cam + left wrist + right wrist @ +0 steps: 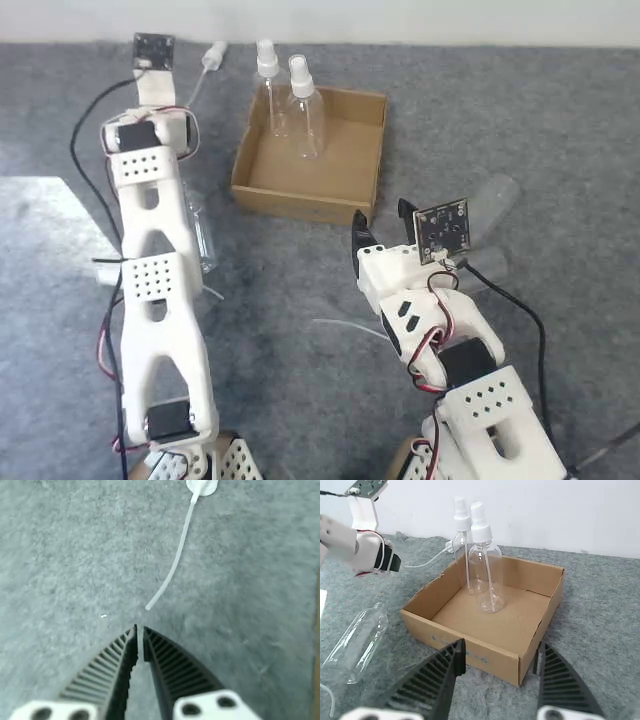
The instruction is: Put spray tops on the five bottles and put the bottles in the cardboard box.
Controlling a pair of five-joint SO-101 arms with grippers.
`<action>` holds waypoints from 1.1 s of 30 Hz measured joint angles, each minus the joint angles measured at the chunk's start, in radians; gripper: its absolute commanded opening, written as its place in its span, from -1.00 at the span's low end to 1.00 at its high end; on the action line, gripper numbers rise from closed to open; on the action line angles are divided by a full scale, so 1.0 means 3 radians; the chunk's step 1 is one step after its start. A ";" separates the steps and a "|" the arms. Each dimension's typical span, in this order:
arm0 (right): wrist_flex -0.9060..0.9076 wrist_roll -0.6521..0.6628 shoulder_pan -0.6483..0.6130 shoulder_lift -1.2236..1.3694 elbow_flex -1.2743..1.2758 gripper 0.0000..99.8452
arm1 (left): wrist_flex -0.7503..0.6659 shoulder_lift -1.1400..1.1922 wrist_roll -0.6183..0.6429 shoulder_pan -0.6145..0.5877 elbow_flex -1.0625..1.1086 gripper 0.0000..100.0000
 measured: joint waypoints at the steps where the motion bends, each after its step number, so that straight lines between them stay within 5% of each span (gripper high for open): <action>1: 0.0000 0.0000 0.0000 0.0000 0.0000 -0.58 | 0.0000 -0.0020 0.0000 0.0000 0.0000 -0.98; 5: 0.0000 0.0000 0.0000 0.0000 0.0000 -0.58 | -0.0087 -0.0020 0.0000 0.0000 0.0000 -0.93; 13: 0.0000 0.0000 0.0000 0.0000 0.0000 -0.58 | -0.0210 0.0051 0.0261 -0.0056 0.0000 -0.52; 20: 0.0000 0.0000 0.0000 0.0000 0.0000 -0.58 | -0.0205 0.0072 0.0409 -0.0107 0.0000 -0.50; 33: 0.0000 0.0000 0.0128 0.0000 0.0000 -0.58 | -0.0148 0.0072 0.0046 -0.0118 0.0000 -0.50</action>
